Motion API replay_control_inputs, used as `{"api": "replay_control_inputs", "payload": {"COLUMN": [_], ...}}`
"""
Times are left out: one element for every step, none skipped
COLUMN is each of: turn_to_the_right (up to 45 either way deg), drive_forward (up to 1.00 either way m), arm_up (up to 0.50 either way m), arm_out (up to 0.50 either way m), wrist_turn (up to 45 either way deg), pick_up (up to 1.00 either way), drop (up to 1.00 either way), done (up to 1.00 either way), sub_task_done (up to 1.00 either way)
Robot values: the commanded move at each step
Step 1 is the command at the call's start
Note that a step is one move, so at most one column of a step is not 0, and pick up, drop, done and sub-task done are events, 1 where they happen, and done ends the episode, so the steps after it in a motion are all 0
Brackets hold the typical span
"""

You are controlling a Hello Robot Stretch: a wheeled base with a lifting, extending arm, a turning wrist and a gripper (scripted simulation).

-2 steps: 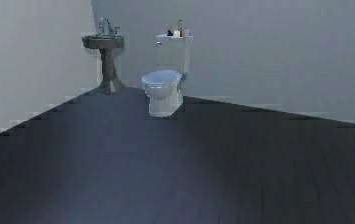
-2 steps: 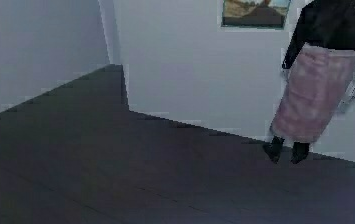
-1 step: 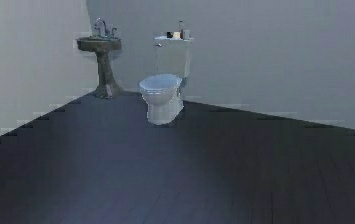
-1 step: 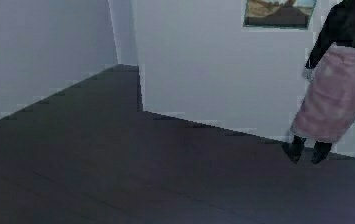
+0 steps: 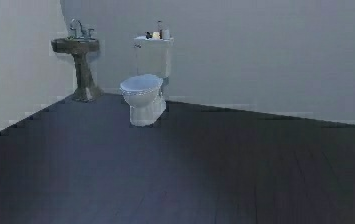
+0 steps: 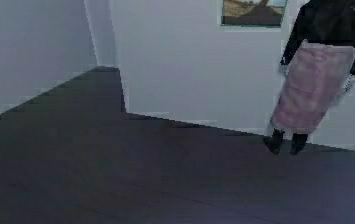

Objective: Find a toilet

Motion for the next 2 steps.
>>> {"api": "replay_control_inputs", "payload": {"turn_to_the_right": [0.0,0.0], "drive_forward": [1.0,0.7], "arm_up": [0.0,0.0], "arm_out": [0.0,0.0], "wrist_turn": [0.0,0.0], "pick_up": [0.0,0.0], "drop": [0.0,0.0], "done": [0.0,0.0], "sub_task_done": [0.0,0.0]}}
